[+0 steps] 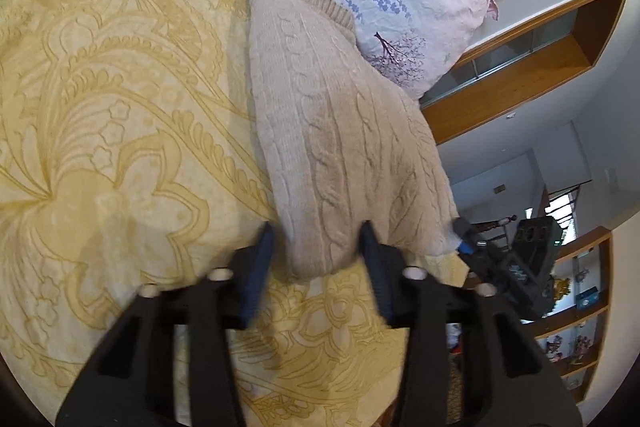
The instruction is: Fold small clothes
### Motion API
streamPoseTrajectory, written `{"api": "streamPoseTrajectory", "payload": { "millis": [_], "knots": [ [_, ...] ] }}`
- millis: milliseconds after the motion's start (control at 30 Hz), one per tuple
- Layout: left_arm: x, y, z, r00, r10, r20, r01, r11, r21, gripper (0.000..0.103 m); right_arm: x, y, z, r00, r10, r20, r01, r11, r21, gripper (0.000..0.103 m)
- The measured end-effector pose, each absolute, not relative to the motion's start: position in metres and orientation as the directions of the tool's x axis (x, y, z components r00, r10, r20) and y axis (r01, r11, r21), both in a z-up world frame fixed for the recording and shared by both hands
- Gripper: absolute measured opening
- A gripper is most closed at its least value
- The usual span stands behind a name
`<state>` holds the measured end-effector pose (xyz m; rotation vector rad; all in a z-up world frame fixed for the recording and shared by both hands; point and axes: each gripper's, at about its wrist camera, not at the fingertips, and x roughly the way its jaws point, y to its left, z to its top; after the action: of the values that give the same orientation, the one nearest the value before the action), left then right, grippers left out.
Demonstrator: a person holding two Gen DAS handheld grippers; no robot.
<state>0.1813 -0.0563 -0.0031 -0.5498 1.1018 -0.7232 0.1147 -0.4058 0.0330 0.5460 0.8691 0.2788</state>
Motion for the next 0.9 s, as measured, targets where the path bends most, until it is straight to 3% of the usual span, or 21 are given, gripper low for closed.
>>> {"api": "streamPoseTrajectory", "payload": {
  "millis": [100, 233, 400, 533, 633, 667, 700, 767, 900],
  "knots": [
    [0.179, -0.056, -0.001, 0.274, -0.753, -0.598, 0.270, 0.657, -0.704, 0.019, 0.110, -0.406, 0.043, 0.668, 0.406, -0.624, -0.019, 0.847, 0.531, 0.011],
    [0.169, -0.054, 0.009, 0.292, -0.762, -0.578, 0.305, 0.647, -0.699, 0.016, 0.095, -0.414, 0.069, 0.754, 0.342, -0.561, -0.035, 0.874, 0.485, 0.010],
    [0.158, -0.055, 0.001, 0.284, -0.753, -0.593, 0.305, 0.658, -0.689, 0.014, 0.106, -0.413, 0.034, 0.665, 0.239, -0.708, 0.064, 0.926, 0.372, 0.010],
    [0.158, -0.053, -0.008, 0.277, -0.758, -0.591, 0.279, 0.652, -0.705, 0.015, 0.112, -0.418, 0.014, 0.627, 0.262, -0.733, 0.111, 0.902, 0.417, 0.010],
    [0.158, -0.052, 0.001, 0.276, -0.758, -0.591, 0.289, 0.652, -0.701, 0.021, 0.111, -0.424, 0.021, 0.626, 0.292, -0.723, 0.108, 0.886, 0.451, 0.016],
    [0.157, -0.050, 0.004, 0.282, -0.758, -0.589, 0.289, 0.652, -0.701, 0.028, 0.111, -0.427, 0.025, 0.632, 0.304, -0.713, 0.107, 0.877, 0.468, 0.027],
    [0.157, -0.048, 0.009, 0.295, -0.757, -0.583, 0.291, 0.653, -0.699, 0.043, 0.109, -0.433, 0.031, 0.648, 0.310, -0.696, 0.114, 0.864, 0.490, 0.038],
    [0.160, -0.043, 0.021, 0.327, -0.756, -0.567, 0.297, 0.652, -0.698, 0.062, 0.112, -0.442, 0.038, 0.674, 0.337, -0.658, 0.119, 0.829, 0.546, 0.047],
    [0.177, -0.044, 0.032, 0.360, -0.726, -0.586, 0.276, 0.683, -0.676, 0.073, 0.142, -0.445, 0.036, 0.659, 0.409, -0.631, 0.129, 0.766, 0.630, 0.047]
  ]
}}
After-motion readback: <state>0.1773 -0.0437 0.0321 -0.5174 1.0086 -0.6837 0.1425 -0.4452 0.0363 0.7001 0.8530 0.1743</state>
